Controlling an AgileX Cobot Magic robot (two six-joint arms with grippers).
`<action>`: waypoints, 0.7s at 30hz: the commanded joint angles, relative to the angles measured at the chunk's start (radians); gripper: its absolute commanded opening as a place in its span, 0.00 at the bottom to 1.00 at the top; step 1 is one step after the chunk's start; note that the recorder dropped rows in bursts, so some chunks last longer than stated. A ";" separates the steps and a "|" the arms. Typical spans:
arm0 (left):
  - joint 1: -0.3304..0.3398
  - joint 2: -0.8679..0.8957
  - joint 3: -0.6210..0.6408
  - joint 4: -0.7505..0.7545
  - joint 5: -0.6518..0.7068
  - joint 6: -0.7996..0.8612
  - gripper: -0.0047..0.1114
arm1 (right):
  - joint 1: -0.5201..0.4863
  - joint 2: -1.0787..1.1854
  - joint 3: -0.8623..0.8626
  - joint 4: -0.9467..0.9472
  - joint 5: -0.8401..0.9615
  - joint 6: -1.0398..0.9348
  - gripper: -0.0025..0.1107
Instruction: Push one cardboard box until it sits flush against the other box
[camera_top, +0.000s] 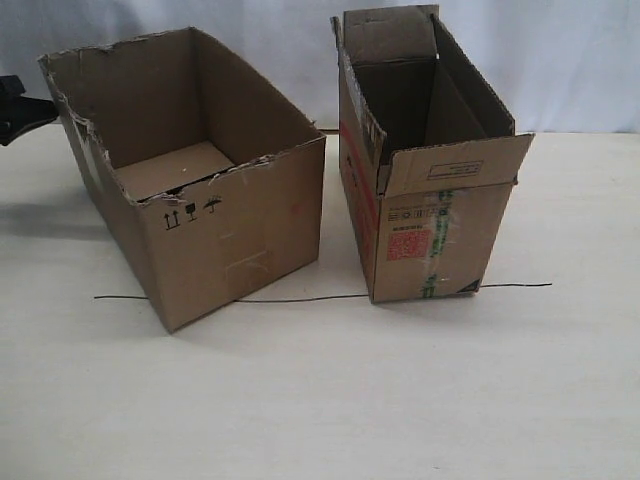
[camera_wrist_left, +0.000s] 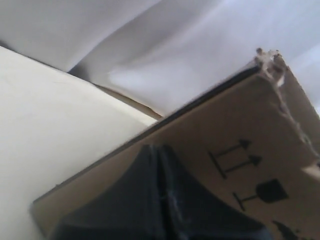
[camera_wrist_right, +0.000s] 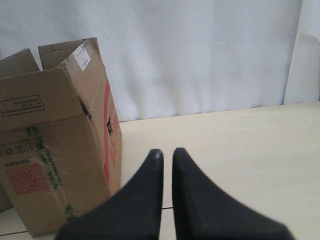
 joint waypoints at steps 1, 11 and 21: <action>-0.040 0.001 -0.041 -0.008 -0.008 -0.024 0.04 | -0.002 -0.004 0.005 0.002 0.004 -0.001 0.07; -0.079 0.051 -0.123 -0.008 0.009 -0.085 0.04 | -0.002 -0.004 0.005 0.002 0.004 -0.001 0.07; -0.111 0.067 -0.143 -0.008 0.028 -0.084 0.04 | -0.002 -0.004 0.005 0.002 0.004 0.001 0.07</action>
